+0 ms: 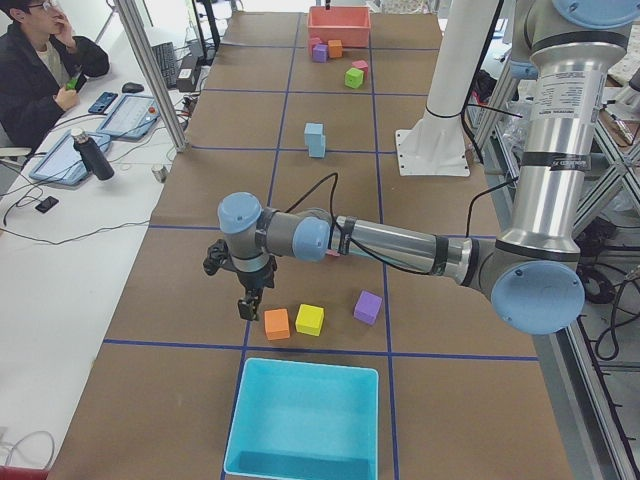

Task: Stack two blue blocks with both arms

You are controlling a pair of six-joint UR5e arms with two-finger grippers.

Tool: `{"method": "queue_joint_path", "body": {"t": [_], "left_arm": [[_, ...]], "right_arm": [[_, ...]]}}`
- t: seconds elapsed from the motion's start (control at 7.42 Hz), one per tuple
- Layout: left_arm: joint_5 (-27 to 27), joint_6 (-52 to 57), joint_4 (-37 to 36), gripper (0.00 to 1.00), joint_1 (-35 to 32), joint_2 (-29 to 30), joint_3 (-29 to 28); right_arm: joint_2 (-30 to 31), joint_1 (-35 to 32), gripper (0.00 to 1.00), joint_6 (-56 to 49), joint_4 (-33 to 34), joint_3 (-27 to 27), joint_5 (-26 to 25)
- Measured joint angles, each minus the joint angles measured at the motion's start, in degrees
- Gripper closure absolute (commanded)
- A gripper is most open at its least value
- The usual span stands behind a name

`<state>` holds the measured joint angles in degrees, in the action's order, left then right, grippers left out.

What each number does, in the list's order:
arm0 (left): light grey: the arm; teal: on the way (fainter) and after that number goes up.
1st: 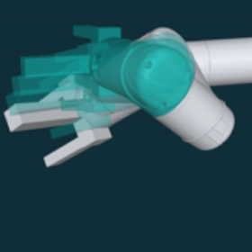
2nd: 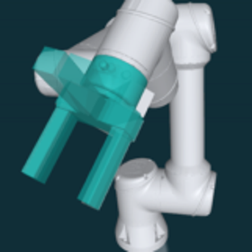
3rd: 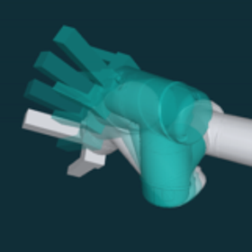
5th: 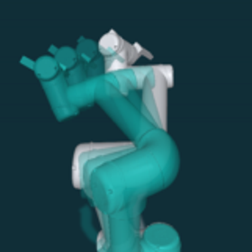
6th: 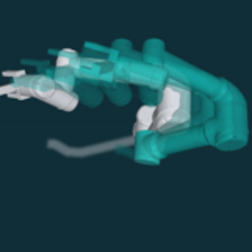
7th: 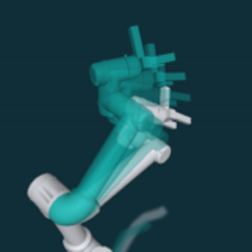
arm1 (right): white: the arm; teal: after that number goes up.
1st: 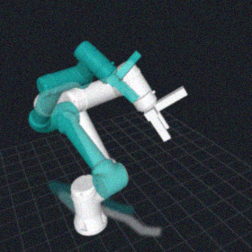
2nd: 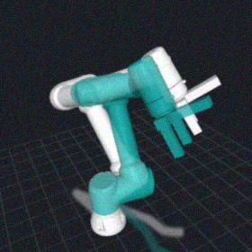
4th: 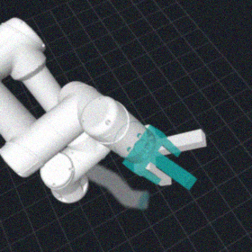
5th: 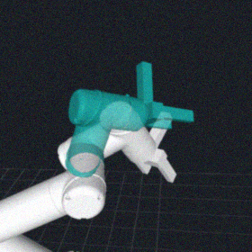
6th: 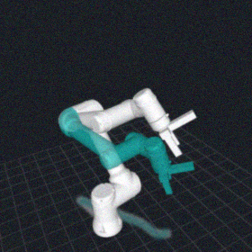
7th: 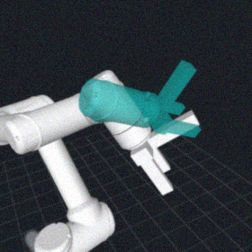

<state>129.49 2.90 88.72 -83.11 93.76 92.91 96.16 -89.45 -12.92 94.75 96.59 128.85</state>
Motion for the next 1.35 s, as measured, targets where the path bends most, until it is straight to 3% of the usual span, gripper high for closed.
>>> {"method": "queue_joint_path", "body": {"t": [0.54,1.35], "left_arm": [[1.4,0.2,0.9,0.01,-5.0,-5.7,1.4],[1.3,0.2,0.8,0.01,-5.0,-6.8,1.9]], "right_arm": [[0.1,0.0,0.00,0.0,0.0,0.0,0.0],[0.0,0.0,0.00,0.0,0.0,-0.2,0.0]]}}
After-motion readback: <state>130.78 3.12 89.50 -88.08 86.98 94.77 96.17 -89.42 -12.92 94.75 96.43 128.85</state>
